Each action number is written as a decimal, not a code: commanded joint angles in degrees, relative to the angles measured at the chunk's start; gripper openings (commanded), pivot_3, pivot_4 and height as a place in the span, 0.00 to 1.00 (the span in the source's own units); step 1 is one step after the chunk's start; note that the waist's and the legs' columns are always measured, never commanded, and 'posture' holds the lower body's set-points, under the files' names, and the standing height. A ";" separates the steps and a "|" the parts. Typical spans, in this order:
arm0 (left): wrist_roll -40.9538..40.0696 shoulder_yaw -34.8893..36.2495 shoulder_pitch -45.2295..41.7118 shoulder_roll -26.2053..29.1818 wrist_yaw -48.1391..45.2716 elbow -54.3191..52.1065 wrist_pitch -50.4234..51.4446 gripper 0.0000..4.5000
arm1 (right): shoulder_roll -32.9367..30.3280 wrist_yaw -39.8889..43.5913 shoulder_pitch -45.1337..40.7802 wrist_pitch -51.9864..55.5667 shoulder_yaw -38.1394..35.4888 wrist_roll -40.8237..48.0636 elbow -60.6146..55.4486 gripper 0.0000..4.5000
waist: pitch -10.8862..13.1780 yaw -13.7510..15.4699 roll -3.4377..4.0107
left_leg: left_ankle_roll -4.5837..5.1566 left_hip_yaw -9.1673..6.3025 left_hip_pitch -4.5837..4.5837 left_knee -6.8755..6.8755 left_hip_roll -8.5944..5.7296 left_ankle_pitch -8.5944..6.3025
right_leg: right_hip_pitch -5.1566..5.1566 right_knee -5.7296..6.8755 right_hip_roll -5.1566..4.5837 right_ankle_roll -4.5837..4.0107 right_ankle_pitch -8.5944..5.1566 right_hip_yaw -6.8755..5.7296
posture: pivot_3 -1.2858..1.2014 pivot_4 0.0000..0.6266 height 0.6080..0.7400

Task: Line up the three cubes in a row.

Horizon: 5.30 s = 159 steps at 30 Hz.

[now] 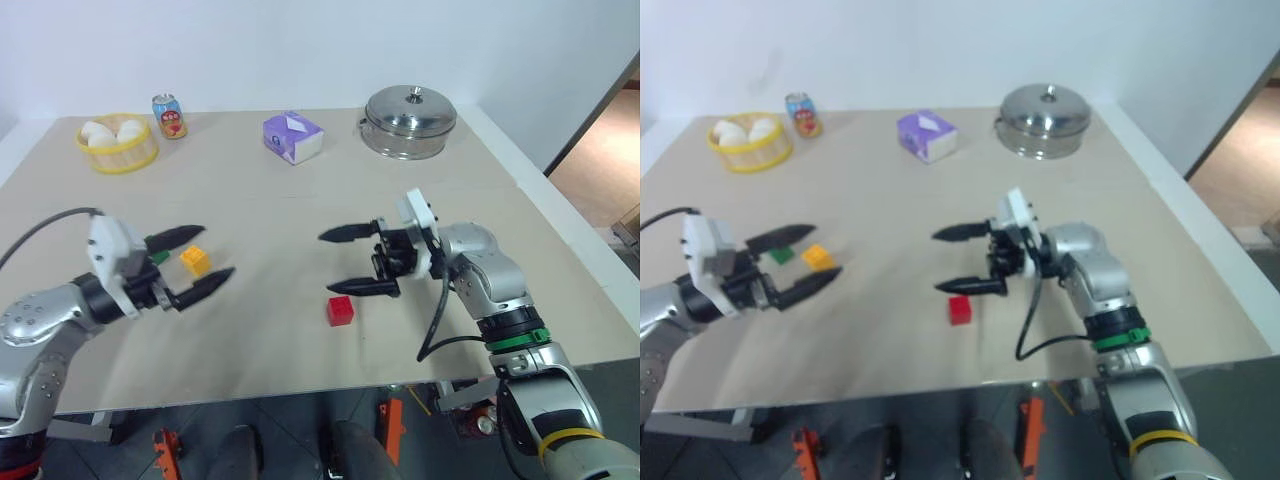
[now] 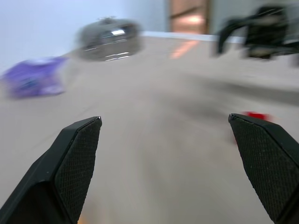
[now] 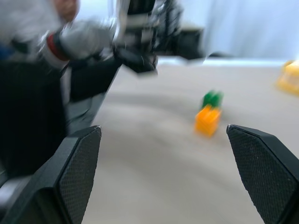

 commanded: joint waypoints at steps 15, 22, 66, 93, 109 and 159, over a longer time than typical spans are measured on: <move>16.71 -6.04 -25.78 7.24 -19.10 57.19 -16.68 1.00 | 5.05 -12.86 0.17 4.55 -1.19 -2.90 -10.94 0.99 | -0.15 1.15 -0.25 | -0.06 0.20 -0.82 0.06 -0.05 0.02 | -0.76 0.02 -0.12 0.11 0.07 0.04 | 0.52 0.24 1.00; 24.42 -10.63 -34.82 4.01 -17.19 72.56 -23.83 1.00 | 4.60 -15.21 1.74 5.35 -1.83 -2.70 -14.10 0.99 | -0.17 1.21 -0.29 | -0.06 0.16 -0.84 0.21 -0.04 0.03 | -0.74 0.09 -0.10 0.13 0.12 -0.03 | 0.52 0.24 1.00; 11.45 -18.38 -20.48 -2.82 -22.60 11.23 3.42 0.30 | -12.16 -7.54 8.88 12.46 -5.69 2.25 -19.43 1.00 | -0.15 0.90 -0.39 | -0.09 0.27 -0.65 0.59 -0.07 0.02 | -0.65 0.49 -0.10 0.19 0.10 0.24 | 0.52 0.24 1.00; 21.55 -31.12 -17.15 -11.15 -19.60 17.31 -7.13 0.30 | -14.63 -9.43 11.70 12.58 -6.23 1.80 -22.24 1.00 | -0.15 1.00 -0.39 | -0.05 0.12 -0.42 0.59 -0.15 0.05 | -0.60 0.74 0.02 0.04 0.10 0.38 | 0.52 0.24 1.00; 25.16 -33.34 -17.79 -10.73 -22.11 19.27 -11.21 0.30 | -14.45 -9.60 11.65 12.51 -6.35 1.95 -22.38 1.00 | -0.14 1.01 -0.39 | -0.05 0.11 -0.44 0.59 -0.16 0.05 | -0.61 0.74 0.02 0.04 0.08 0.36 | 0.52 0.24 1.00; 16.06 -7.31 -18.17 -2.17 -6.61 28.01 -6.11 0.99 | -4.10 -11.12 5.89 11.91 -1.89 2.69 -20.00 1.00 | -0.12 1.15 -0.42 | -0.06 0.04 -0.42 0.40 -0.18 0.05 | -0.64 0.70 -0.02 0.00 0.02 0.30 | 0.52 0.24 1.00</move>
